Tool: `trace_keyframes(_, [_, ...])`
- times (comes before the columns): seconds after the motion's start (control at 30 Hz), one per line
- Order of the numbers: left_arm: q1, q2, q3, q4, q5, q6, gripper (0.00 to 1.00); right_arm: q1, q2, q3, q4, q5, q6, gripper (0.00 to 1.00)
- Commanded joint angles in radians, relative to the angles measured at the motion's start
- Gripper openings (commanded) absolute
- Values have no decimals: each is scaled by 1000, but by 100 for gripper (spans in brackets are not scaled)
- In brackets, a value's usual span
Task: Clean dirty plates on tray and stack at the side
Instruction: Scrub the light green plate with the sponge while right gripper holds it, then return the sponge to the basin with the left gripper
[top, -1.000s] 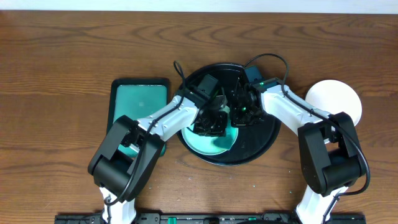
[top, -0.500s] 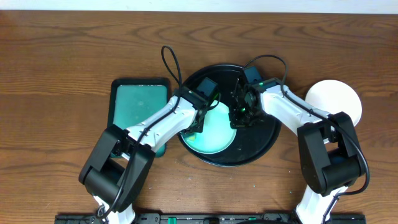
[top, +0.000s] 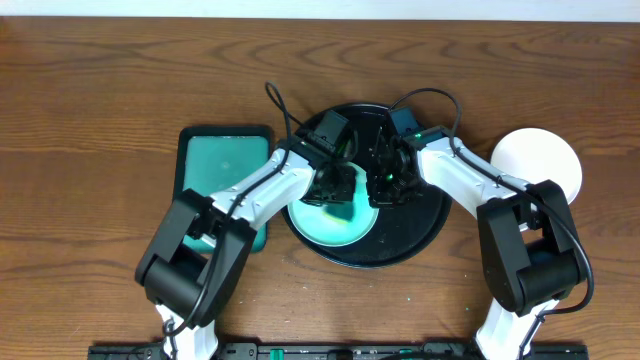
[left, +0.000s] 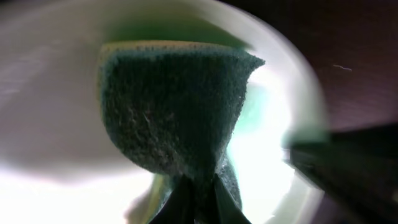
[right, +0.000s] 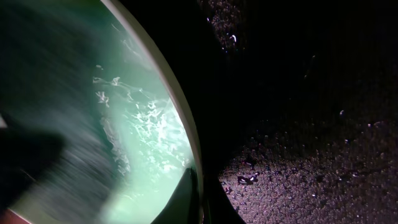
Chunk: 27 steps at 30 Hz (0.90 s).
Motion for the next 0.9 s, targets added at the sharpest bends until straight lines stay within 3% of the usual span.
trace_keyframes(0.0, [-40,45,0,8,320,10,7,6,41,-21,-8,68,-8,1])
trace_keyframes(0.27, [-10,17,1,-67,294,9,7,6,41,-21,-15,68,-8,1])
trace_keyframes(0.47, [55,-165,3,-152,193,9,7,6,41,-21,-15,68,-8,1])
trace_keyframes(0.53, [84,-248,3,-201,127,10,7,6,41,-21,-16,68,-8,1])
trace_keyframes(0.7, [200,-450,3,-389,-223,14,7,6,41,-21,-15,68,-8,1])
trace_keyframes(0.8, [274,-490,1,-465,-431,14,7,6,41,-21,-12,68,-8,1])
trace_keyframes(0.87, [335,-485,-14,-479,-473,13,7,6,41,-21,-7,68,-8,1])
